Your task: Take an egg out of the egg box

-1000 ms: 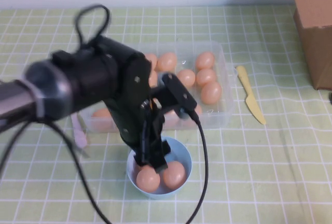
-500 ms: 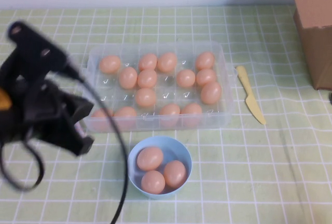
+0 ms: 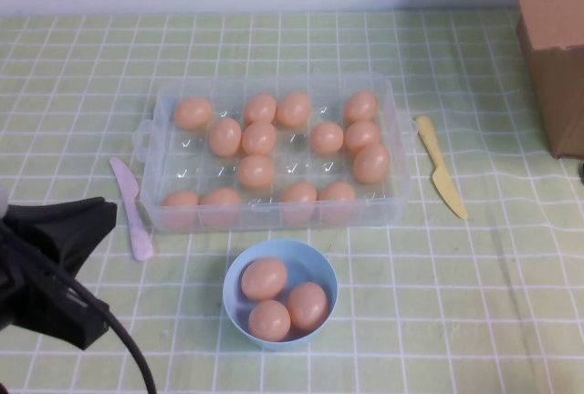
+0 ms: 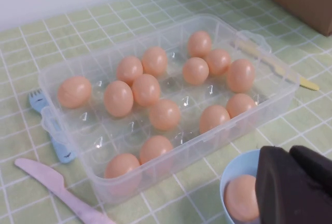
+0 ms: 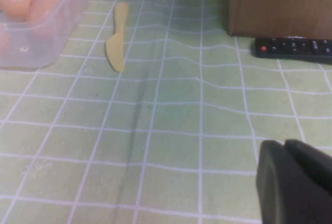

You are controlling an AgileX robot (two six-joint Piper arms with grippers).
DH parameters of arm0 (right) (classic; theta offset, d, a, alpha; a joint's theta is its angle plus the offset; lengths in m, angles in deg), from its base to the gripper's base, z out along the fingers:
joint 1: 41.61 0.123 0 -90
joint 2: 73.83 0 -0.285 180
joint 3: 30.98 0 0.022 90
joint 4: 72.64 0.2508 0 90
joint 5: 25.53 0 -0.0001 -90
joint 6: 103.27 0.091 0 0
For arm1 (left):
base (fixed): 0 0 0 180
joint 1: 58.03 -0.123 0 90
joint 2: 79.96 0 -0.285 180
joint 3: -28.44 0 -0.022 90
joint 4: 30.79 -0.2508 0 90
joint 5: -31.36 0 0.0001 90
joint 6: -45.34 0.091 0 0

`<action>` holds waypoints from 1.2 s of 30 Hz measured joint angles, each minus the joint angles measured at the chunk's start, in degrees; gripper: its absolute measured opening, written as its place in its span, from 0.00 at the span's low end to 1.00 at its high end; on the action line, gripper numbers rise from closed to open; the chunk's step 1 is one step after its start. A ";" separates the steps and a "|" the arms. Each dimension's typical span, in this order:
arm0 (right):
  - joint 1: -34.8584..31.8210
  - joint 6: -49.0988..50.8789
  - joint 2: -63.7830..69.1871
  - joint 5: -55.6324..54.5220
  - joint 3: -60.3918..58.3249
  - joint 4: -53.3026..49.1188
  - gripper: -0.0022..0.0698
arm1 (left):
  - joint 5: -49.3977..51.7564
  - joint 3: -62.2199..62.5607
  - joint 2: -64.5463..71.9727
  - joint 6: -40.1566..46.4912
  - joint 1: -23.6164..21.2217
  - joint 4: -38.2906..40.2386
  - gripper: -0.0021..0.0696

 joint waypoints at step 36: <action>0.00 0.00 0.00 0.00 0.00 0.00 0.01 | -17.19 -34.93 -37.80 -12.85 -21.50 -17.35 0.02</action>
